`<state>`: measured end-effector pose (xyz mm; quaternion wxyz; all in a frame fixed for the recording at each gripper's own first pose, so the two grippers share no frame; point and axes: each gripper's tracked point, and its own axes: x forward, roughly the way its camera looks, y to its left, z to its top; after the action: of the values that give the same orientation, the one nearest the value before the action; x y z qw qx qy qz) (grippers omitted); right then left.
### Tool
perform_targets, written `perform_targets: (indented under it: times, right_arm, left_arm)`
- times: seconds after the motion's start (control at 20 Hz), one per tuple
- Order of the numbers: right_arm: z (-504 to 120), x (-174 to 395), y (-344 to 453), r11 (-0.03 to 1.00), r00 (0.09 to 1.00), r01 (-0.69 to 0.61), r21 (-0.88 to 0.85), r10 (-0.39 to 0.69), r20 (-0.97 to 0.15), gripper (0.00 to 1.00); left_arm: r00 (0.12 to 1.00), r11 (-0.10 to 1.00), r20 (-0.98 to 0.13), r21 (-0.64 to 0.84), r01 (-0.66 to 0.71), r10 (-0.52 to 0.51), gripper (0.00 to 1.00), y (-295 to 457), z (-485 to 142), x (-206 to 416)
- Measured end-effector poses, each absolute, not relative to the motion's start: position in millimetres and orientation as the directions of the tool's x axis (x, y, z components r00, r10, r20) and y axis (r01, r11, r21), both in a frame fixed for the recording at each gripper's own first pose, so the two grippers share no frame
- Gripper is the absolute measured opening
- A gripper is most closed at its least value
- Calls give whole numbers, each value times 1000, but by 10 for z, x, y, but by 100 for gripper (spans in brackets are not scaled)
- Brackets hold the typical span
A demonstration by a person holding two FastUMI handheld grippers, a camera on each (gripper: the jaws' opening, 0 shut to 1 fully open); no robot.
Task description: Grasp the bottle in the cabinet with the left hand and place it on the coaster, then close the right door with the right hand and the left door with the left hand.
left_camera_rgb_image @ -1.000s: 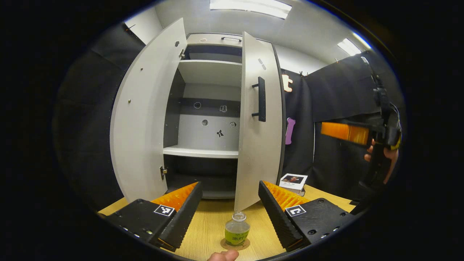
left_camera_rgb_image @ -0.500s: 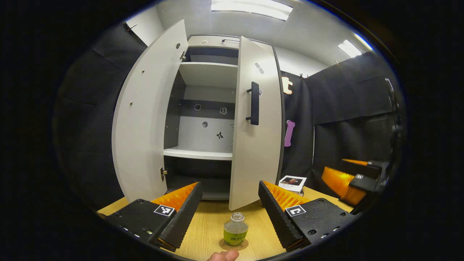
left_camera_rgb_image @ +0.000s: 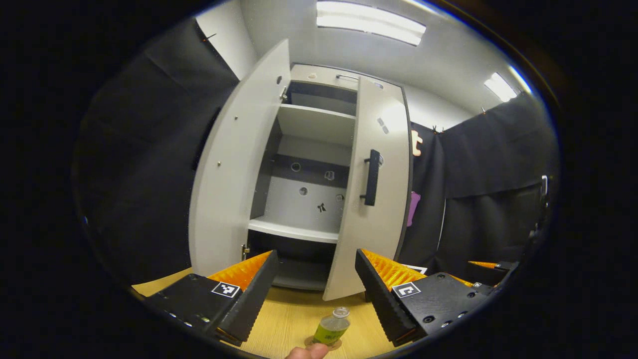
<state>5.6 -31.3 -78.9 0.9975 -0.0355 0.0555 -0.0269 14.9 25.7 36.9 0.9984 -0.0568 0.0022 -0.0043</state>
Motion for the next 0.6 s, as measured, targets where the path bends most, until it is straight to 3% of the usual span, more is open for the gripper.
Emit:
perform_targets:
  times: [0.2,0.25,0.35,0.45,0.6]
  right_arm:
    - [-816,70,-264,997,991,33,-66,-41,-126,84]
    - [-813,75,-264,997,991,28,-68,-37,-127,84]
    - [-799,58,-283,996,992,28,-81,-38,-121,84]
    - [-783,59,-288,996,992,29,-82,-38,-117,84]
    - [-768,54,-331,996,991,36,-82,-46,-122,84]
  left_arm:
    - [983,979,34,-102,-177,182,95,1145,628,189]
    - [973,970,31,-90,-224,228,100,1371,676,223]
    - [953,953,48,-66,-297,300,95,1808,820,309]
    - [921,922,58,-47,-384,386,100,2247,904,440]
    - [876,878,65,-55,-475,478,95,2720,998,630]
